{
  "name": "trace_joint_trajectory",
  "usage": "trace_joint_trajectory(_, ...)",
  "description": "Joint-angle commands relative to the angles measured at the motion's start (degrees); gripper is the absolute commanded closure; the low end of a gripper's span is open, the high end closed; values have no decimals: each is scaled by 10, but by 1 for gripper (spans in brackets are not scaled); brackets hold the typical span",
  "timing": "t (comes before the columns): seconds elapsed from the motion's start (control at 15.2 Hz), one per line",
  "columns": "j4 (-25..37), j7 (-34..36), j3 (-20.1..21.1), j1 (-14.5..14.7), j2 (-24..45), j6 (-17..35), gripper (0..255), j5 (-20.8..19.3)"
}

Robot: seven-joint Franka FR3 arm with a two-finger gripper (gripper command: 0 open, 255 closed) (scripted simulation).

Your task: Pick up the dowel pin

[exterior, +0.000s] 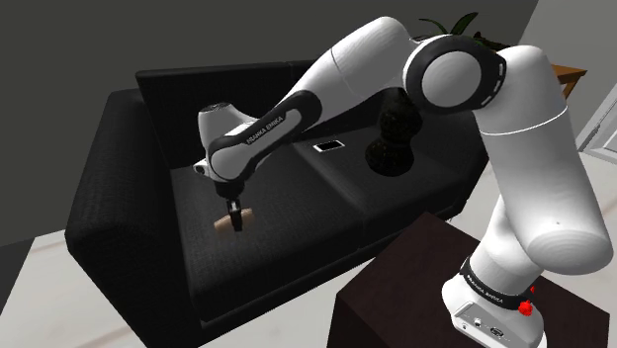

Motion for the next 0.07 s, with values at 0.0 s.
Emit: trace_joint_trajectory(0.0,-1,0,0,0,-3,-3,255,0)
